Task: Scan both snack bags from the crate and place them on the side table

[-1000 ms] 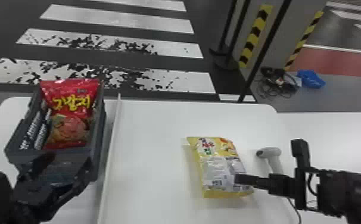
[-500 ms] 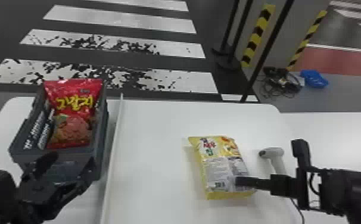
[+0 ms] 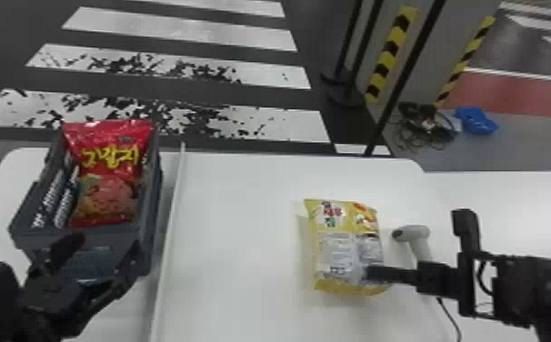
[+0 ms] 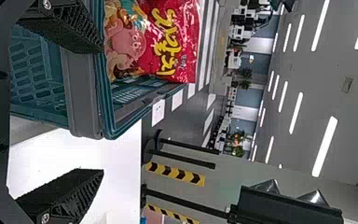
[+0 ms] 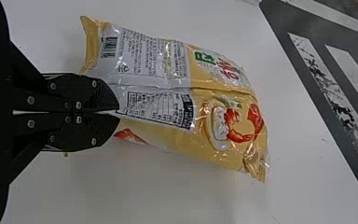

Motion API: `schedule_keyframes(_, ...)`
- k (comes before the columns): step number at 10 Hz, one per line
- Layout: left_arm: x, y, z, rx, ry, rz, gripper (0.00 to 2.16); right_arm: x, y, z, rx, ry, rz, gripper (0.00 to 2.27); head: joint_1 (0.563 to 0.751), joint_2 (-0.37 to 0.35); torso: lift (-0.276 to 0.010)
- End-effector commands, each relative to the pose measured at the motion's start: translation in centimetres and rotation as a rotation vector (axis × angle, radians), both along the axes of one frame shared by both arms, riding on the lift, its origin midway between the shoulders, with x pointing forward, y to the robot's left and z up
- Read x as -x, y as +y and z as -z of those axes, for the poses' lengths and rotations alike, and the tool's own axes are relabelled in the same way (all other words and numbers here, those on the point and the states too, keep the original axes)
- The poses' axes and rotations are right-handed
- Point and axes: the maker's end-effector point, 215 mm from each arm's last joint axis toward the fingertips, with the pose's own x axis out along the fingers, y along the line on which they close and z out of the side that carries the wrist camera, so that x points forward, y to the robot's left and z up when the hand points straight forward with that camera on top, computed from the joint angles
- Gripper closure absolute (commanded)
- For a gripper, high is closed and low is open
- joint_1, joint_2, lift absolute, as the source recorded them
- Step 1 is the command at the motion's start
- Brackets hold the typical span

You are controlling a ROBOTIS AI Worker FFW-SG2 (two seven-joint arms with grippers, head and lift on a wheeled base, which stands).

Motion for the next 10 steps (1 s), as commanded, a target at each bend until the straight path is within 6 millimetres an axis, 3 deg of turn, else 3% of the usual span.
schedule_keyframes(1, 0.0, 0.1, 0.0, -0.001, 0.0, 0.0, 0.08, -0.1, 0.0, -1.4, -0.023, -0.025, 0.009, 2.26, 0.695, -0.205, -0.095)
schedule_keyframes(4, 0.2, 0.2, 0.1, -0.002, 0.003, -0.002, 0.08, -0.7, -1.8, -5.2, -0.051, -0.095, 0.059, 2.26, 0.695, -0.21, -0.095)
schedule_keyframes(7, 0.1, 0.2, 0.1, -0.002, 0.001, -0.002, 0.08, -3.7, -8.2, -10.0, -0.024, -0.21, 0.2, 2.26, 0.695, -0.247, -0.095)
schedule_keyframes(9, 0.0, 0.2, 0.0, -0.002, 0.0, -0.002, 0.08, -6.0, -13.8, -11.7, 0.06, -0.312, 0.313, 2.26, 0.695, -0.302, -0.095)
schedule_keyframes(10, 0.1, 0.2, 0.1, -0.002, 0.003, -0.002, 0.08, -6.7, -17.0, -11.6, 0.131, -0.349, 0.381, 2.26, 0.695, -0.318, -0.095)
